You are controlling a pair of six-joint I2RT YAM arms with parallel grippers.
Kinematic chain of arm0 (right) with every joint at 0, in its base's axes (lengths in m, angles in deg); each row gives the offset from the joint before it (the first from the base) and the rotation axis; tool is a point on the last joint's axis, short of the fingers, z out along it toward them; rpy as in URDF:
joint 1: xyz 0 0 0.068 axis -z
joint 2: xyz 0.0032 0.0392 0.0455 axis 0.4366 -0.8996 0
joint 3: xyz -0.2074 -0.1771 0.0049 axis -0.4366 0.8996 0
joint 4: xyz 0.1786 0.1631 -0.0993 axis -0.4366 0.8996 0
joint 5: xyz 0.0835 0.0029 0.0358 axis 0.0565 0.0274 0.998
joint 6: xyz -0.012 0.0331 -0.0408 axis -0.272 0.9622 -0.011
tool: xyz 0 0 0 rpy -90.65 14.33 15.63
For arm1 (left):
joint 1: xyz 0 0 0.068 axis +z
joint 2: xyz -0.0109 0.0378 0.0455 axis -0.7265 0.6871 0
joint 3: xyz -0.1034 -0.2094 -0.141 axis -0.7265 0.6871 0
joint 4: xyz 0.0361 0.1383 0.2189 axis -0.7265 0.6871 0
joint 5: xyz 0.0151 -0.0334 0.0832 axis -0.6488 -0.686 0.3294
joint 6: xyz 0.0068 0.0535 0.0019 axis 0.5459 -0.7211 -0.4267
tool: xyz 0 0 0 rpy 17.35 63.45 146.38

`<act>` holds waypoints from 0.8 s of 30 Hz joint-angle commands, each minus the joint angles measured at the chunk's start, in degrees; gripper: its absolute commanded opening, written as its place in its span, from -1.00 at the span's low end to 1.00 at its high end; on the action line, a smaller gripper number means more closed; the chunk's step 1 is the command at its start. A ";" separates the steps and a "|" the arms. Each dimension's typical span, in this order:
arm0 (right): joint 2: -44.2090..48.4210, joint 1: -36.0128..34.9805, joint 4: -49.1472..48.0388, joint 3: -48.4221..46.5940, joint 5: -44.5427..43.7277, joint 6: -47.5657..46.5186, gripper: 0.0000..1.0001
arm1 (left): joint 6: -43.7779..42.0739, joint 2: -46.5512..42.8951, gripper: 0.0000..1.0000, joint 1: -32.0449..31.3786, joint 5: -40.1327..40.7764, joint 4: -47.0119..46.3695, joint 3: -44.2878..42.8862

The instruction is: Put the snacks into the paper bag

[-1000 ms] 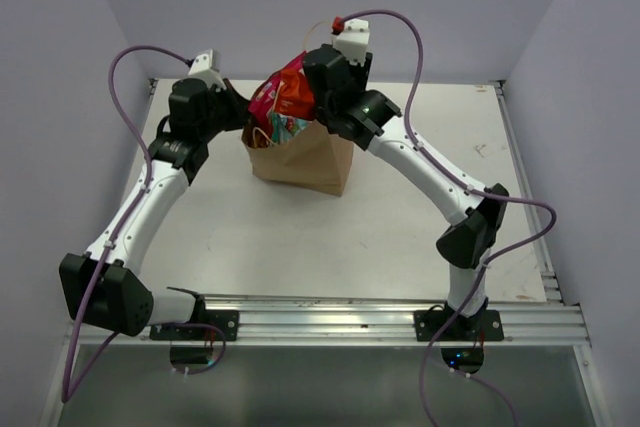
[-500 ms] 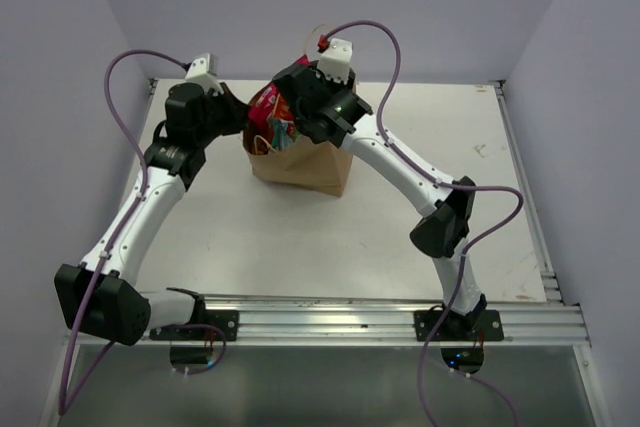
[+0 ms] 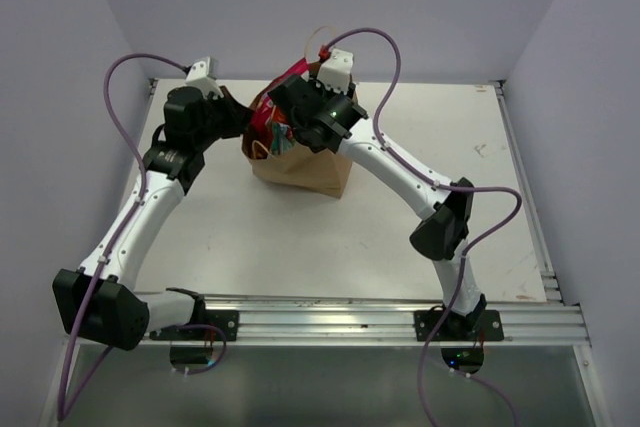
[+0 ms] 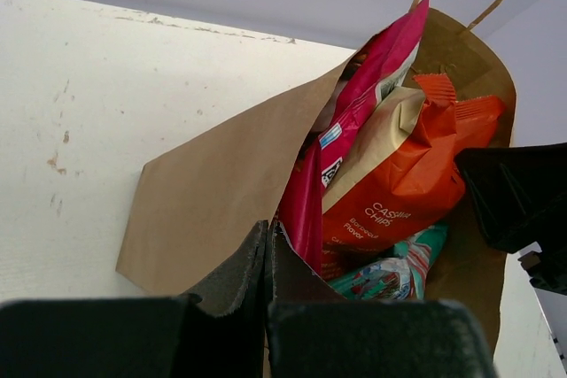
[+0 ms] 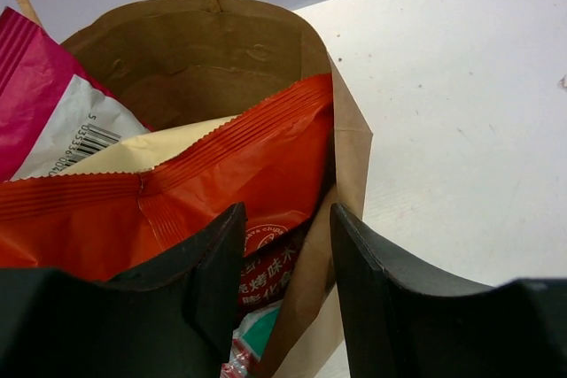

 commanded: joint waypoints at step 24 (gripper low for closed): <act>6.06 -7.38 3.17 -3.61 -12.07 -1.13 -0.08 | 0.93 -2.07 -1.00 0.03 -4.84 -3.70 2.55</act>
